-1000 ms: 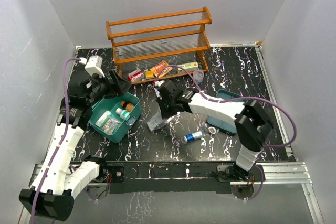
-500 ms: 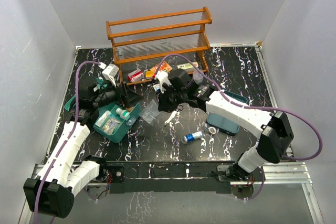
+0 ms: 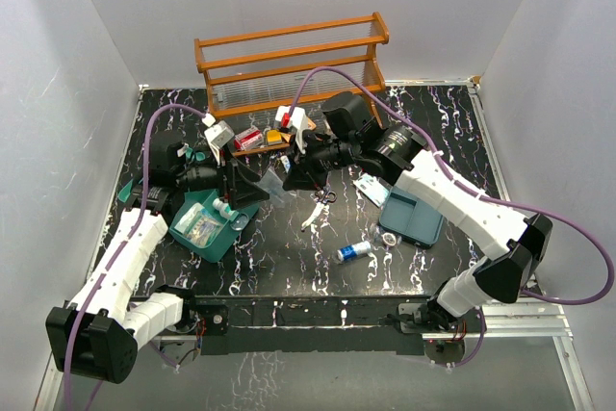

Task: Organize the medicine kit

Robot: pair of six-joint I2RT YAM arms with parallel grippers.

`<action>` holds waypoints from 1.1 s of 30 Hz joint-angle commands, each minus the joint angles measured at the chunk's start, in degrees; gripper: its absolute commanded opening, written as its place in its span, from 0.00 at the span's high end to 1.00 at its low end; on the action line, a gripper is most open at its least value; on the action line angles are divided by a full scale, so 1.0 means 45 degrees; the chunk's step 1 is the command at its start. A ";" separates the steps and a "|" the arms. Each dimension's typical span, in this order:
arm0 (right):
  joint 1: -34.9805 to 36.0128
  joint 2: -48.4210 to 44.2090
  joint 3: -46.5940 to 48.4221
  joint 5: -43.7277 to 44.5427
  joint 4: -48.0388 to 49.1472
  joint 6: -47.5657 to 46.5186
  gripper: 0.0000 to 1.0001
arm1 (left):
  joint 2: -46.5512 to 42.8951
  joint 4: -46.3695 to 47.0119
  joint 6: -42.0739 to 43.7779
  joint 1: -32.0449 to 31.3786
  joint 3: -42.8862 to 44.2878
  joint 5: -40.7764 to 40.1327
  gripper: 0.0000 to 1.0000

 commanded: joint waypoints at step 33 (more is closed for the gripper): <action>-0.0053 0.1096 0.1610 -0.2772 -0.0527 -0.0528 1.00 | 0.0169 -0.1615 0.2172 -0.0005 -0.0088 0.4597 0.80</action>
